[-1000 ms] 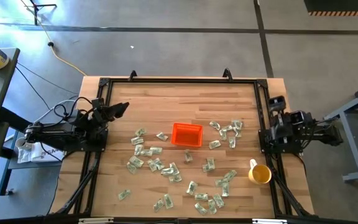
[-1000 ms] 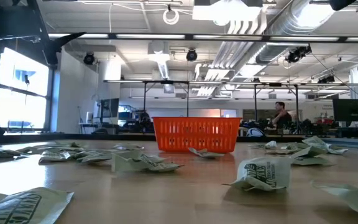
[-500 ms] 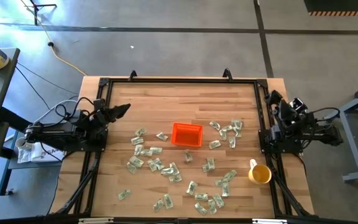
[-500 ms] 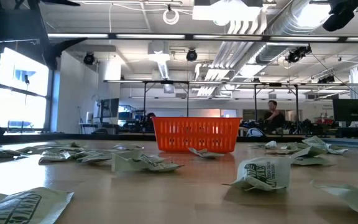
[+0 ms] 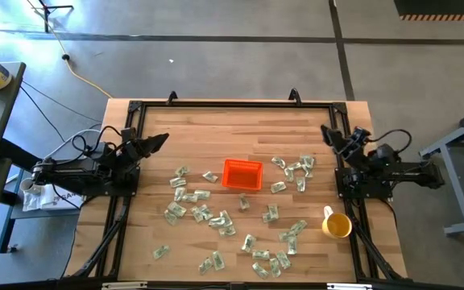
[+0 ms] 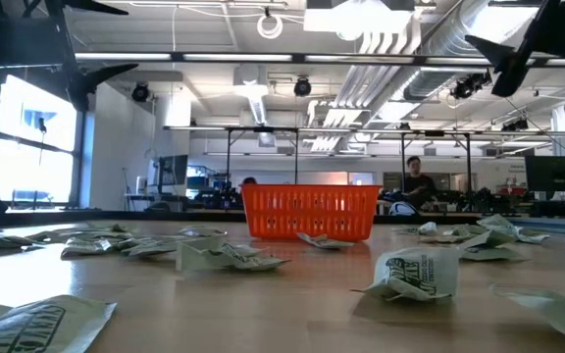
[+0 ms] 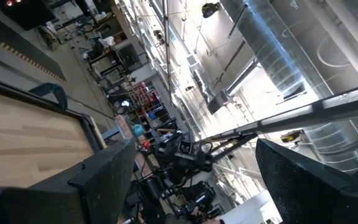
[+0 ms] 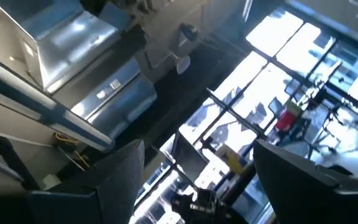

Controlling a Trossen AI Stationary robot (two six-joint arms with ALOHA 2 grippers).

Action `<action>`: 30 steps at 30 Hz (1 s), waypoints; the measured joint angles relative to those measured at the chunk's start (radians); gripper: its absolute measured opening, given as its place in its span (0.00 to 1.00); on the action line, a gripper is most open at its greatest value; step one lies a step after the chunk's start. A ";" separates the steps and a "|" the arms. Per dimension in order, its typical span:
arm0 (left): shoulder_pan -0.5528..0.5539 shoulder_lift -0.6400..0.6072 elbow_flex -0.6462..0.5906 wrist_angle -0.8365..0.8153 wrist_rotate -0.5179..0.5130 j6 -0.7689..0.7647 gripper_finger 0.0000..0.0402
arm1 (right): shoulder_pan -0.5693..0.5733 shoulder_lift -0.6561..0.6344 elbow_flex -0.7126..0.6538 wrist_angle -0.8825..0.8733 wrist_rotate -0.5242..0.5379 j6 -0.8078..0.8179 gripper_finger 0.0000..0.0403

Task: Pick and place Stevia / Truvia into bins
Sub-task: Put the light green stevia packet into the orange bin

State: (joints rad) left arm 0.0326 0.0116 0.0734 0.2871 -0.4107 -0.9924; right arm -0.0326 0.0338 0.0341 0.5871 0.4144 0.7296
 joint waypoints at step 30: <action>0.000 0.000 0.000 -0.107 -0.003 -0.011 0.91 | -0.139 1.128 0.527 -1.009 -0.252 0.163 0.72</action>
State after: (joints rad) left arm 0.0326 0.0116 0.0734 0.1802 -0.4137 -1.0035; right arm -0.1718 1.1616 0.5616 -0.4221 0.1628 0.8928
